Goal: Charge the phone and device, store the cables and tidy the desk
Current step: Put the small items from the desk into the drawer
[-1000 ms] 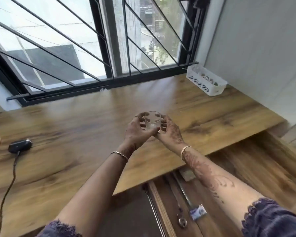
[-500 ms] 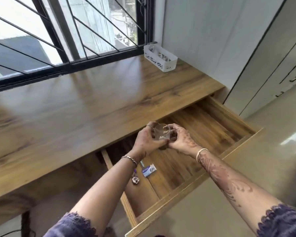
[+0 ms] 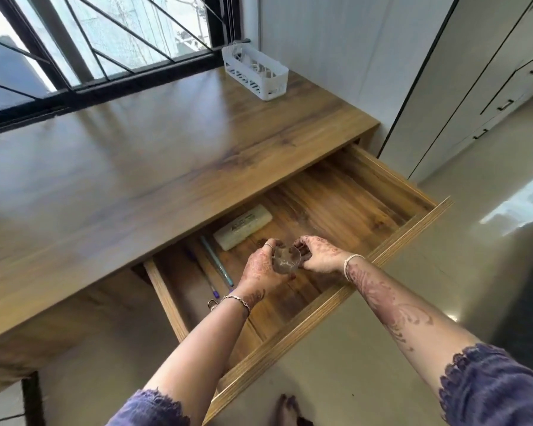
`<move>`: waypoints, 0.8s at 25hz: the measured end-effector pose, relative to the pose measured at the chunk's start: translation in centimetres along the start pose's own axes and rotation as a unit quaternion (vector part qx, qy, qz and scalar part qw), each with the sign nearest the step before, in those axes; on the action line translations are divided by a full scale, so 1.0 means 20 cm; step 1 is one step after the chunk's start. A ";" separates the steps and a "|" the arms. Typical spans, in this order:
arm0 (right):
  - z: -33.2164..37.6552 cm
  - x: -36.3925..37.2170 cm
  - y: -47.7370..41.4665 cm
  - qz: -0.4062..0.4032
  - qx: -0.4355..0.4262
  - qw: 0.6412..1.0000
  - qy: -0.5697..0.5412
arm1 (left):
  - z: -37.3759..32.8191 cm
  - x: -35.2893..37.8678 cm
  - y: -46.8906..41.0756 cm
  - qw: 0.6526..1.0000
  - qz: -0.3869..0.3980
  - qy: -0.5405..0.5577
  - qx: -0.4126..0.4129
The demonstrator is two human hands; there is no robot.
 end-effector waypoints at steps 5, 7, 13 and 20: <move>-0.04 0.01 0.00 -0.006 0.018 1.000 -0.008 | 0.04 0.02 -0.01 1.000 -0.010 0.000 -0.006; -0.05 0.02 -0.01 -0.011 0.035 0.999 -0.001 | 0.05 0.02 -0.01 1.000 -0.002 -0.008 -0.008; -0.12 -0.24 0.25 -0.327 0.094 0.940 -0.017 | -0.08 -0.05 0.10 0.997 -0.050 -0.047 0.026; -0.19 -0.23 0.48 -0.476 0.091 0.875 0.011 | -0.43 0.19 0.25 0.957 0.096 -0.211 0.176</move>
Point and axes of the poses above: each hand's wrist, its own y-axis away from the middle knuckle, its own x-axis out of the palm, z = x × y, the point moved 8 cm from there along -y, towards the middle knuckle, and after that the axes turned 7 degrees about z, right-handed, at the moved point
